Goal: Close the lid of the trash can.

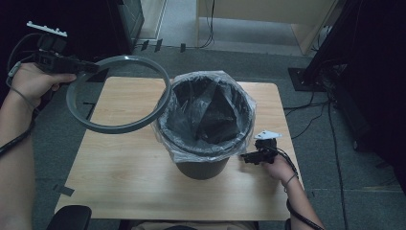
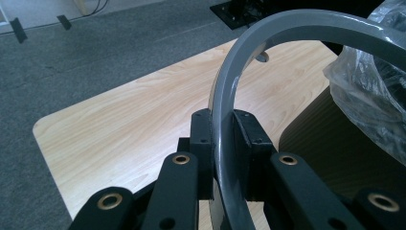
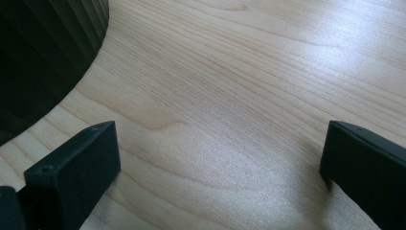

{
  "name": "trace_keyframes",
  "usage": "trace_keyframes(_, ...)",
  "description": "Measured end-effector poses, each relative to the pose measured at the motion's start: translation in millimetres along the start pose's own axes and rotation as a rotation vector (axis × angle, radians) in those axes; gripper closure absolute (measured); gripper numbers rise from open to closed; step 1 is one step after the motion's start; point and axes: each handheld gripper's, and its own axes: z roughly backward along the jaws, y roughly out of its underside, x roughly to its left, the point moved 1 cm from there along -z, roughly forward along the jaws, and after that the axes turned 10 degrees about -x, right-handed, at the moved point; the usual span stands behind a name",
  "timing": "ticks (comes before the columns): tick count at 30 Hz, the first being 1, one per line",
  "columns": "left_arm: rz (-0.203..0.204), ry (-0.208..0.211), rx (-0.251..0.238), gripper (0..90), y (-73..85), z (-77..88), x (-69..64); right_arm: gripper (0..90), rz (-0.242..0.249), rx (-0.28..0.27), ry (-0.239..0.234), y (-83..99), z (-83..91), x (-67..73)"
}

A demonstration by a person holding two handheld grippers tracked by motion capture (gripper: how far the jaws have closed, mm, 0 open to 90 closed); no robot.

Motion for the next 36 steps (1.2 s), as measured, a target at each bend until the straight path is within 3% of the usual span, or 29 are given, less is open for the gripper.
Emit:
trace_keyframes(16, -0.012, 0.044, 0.011, 79.2, -0.4, -21.8, -13.7, 0.0, -0.001, 0.000, 0.000, 0.0, 0.0, 0.0)
trace_keyframes(36, -0.044, 0.114, 0.025, 79.2, -16.2, -52.2, -41.2, 0.0, 0.000, -0.001, -0.001, 0.0, 0.0, -0.1)
